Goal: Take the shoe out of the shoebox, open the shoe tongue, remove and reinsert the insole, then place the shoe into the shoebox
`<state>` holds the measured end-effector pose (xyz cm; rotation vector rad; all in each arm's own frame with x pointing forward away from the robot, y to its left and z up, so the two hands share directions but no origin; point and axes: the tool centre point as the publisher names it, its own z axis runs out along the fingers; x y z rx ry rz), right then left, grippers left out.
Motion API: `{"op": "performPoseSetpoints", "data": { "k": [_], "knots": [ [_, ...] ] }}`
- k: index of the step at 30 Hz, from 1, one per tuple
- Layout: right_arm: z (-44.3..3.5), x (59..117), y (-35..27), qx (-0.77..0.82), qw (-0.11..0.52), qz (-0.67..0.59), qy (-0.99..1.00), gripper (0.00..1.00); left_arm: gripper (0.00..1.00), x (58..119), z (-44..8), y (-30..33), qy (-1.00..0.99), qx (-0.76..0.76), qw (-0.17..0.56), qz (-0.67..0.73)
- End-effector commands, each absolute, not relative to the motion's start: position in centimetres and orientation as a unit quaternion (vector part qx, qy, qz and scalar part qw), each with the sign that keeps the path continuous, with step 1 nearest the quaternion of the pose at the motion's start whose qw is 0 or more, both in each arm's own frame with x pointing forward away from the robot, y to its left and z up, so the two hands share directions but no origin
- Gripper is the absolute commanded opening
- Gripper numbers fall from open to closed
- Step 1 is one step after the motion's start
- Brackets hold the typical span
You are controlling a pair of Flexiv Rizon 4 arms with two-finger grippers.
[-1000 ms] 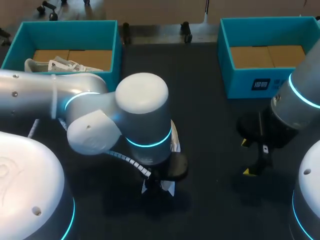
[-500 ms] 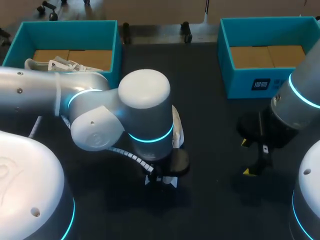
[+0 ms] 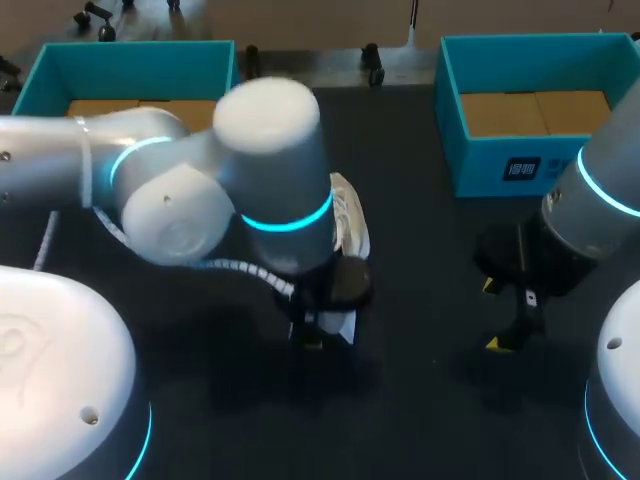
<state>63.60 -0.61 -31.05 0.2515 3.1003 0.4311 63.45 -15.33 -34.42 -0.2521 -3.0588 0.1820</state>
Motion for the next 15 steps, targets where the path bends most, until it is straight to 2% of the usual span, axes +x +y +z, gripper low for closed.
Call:
{"op": "performPoseSetpoints", "data": {
  "k": [1, 15],
  "knots": [
    [-31.1, 63.5, -0.6, 0.08, 0.002, 0.137, 0.987, 1.0, 0.0, 64.6, -30.6, -14.7, -0.994, -0.082, 0.04, 0.054],
    [-31.1, 63.5, -0.6, 0.08, 0.002, 0.137, 0.987, 1.0, 0.0, 67.3, -24.5, -16.1, -0.994, -0.092, 0.054, 0.037]
  ]
}}
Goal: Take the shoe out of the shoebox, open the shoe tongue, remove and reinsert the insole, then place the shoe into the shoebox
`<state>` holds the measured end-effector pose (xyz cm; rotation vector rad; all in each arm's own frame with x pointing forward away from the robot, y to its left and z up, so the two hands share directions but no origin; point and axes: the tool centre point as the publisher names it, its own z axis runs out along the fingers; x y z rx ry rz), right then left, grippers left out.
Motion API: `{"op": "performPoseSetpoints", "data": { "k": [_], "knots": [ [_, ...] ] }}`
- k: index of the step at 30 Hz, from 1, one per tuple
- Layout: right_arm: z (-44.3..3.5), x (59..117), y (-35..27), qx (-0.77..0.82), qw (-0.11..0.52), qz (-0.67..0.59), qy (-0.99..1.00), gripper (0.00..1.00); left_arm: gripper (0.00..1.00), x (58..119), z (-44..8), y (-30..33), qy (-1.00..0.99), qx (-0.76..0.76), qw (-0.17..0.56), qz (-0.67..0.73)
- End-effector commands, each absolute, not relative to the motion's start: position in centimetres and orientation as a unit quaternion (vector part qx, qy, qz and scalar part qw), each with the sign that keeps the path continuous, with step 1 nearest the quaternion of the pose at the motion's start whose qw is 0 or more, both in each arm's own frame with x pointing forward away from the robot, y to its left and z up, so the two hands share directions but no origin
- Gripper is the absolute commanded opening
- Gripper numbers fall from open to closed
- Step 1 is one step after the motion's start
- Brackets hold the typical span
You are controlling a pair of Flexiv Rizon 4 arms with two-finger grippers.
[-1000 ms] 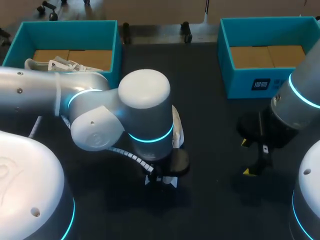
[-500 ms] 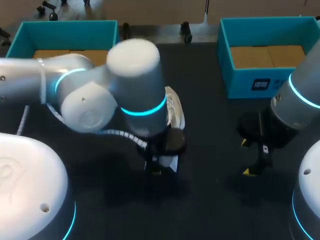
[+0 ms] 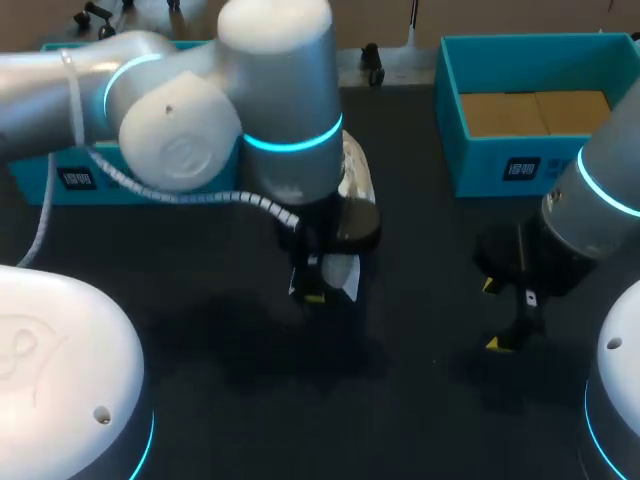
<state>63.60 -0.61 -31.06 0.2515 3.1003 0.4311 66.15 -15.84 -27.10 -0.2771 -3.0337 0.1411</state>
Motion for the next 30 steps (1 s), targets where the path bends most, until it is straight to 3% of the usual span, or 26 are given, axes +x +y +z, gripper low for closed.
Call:
{"op": "performPoseSetpoints", "data": {
  "k": [1, 18, 30],
  "knots": [
    [-31.1, 63.5, -0.6, 0.08, 0.002, 0.137, 0.987, 1.0, 0.0, 67.5, -24.2, -16.1, -0.993, -0.093, 0.055, 0.037],
    [-31.1, 63.5, -0.6, 0.08, 0.002, 0.137, 0.987, 1.0, 0.0, 72.7, -17.7, -12.6, -0.996, -0.059, 0.061, 0.036],
    [-31.1, 63.5, -0.6, 0.08, 0.002, 0.137, 0.987, 1.0, 0.0, 76.8, -16.2, -10.2, -0.995, -0.042, 0.083, 0.023]
  ]
}}
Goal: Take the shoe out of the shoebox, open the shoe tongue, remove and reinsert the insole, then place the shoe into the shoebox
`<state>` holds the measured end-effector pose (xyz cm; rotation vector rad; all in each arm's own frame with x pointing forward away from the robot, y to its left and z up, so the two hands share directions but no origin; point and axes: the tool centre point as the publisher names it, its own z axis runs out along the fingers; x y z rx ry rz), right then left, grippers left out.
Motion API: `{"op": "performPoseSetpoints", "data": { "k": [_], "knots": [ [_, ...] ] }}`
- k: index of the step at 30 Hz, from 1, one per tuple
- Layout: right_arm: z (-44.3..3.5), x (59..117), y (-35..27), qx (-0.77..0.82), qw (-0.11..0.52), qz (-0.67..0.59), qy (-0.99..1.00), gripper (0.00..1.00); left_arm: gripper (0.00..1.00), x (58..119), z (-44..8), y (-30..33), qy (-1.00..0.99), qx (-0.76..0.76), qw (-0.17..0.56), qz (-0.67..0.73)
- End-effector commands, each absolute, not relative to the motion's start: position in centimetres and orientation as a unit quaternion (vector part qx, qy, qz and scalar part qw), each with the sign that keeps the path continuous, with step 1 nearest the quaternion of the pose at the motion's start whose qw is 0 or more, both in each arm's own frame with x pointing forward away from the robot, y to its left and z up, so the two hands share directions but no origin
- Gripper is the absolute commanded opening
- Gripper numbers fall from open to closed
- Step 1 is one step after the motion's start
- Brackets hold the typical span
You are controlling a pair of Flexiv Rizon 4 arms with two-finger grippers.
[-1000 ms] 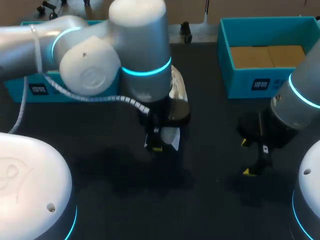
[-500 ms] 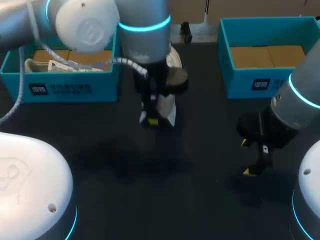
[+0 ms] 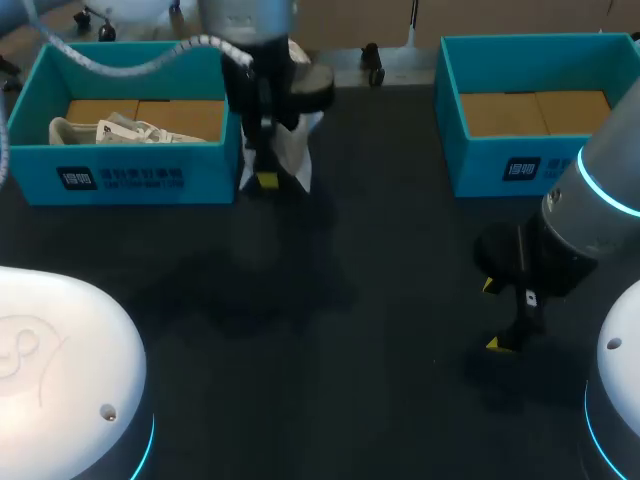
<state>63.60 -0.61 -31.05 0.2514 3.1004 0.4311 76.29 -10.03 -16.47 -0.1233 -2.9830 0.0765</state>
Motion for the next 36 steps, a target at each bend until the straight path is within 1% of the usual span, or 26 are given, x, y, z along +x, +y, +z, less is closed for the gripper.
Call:
{"op": "performPoseSetpoints", "data": {
  "k": [1, 16, 27, 31, 32, 36],
  "knots": [
    [-31.1, 63.5, -0.6, 0.08, 0.002, 0.137, 0.987, 1.0, 0.0, 76.8, -16.2, -10.2, -0.995, -0.042, 0.083, 0.023],
    [-31.1, 63.5, -0.6, 0.08, 0.002, 0.137, 0.987, 1.0, 0.0, 76.8, -16.2, -10.2, -0.995, -0.042, 0.083, 0.023],
    [-31.1, 63.5, -0.6, 0.08, 0.002, 0.137, 0.987, 1.0, 0.0, 80.2, -13.9, -7.2, -0.997, -0.034, 0.061, 0.014],
    [-31.1, 63.5, -0.6, 0.08, 0.002, 0.137, 0.987, 1.0, 0.0, 81.4, -13.2, -6.1, -0.997, -0.031, 0.063, 0.019],
    [-31.1, 63.5, -0.6, 0.08, 0.002, 0.137, 0.987, 1.0, 0.0, 81.7, -13.0, -5.8, -0.996, -0.032, 0.073, 0.027],
    [-31.1, 63.5, -0.6, 0.08, 0.002, 0.137, 0.987, 1.0, 0.0, 82.4, -12.4, -4.9, -0.997, -0.036, 0.065, 0.025]
  ]
}}
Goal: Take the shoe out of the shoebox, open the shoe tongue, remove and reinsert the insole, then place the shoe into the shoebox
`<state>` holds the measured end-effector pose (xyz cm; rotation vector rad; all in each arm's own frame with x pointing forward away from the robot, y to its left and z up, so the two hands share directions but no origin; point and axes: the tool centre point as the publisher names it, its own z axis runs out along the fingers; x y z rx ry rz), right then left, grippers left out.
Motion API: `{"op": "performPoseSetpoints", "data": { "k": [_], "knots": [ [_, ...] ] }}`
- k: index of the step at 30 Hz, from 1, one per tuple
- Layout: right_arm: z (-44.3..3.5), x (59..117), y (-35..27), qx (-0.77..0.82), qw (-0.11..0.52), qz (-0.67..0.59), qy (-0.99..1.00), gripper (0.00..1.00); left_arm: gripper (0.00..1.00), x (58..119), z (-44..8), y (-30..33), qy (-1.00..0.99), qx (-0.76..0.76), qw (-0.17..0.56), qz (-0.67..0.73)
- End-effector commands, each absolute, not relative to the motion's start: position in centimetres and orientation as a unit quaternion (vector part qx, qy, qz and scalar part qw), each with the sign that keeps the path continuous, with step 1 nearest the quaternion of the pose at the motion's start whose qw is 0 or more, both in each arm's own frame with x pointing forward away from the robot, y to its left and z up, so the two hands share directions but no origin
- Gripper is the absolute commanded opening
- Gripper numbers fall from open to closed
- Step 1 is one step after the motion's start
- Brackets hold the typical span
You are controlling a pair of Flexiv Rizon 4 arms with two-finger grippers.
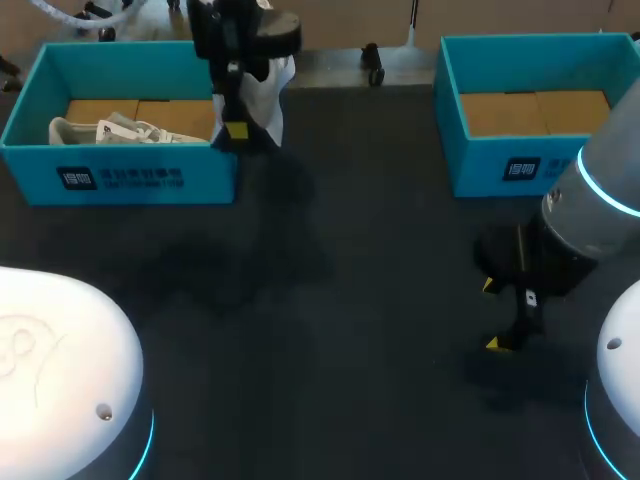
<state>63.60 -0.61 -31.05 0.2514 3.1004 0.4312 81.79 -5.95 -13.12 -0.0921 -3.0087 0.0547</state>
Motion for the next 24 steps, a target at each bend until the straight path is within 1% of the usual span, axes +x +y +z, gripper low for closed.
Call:
{"op": "performPoseSetpoints", "data": {
  "k": [1, 9, 24],
  "knots": [
    [-31.1, 63.5, -0.6, 0.08, 0.002, 0.137, 0.987, 1.0, 0.0, 82.6, -12.3, -4.6, -0.997, -0.034, 0.06, 0.025],
    [-31.1, 63.5, -0.6, 0.08, 0.002, 0.137, 0.987, 1.0, 0.0, 85.6, -10.2, -0.4, -0.998, -0.025, 0.052, 0.025],
    [-31.1, 63.5, -0.6, 0.08, 0.002, 0.137, 0.987, 1.0, 0.0, 85.6, -10.2, -0.4, -0.998, -0.025, 0.052, 0.025]
  ]
}}
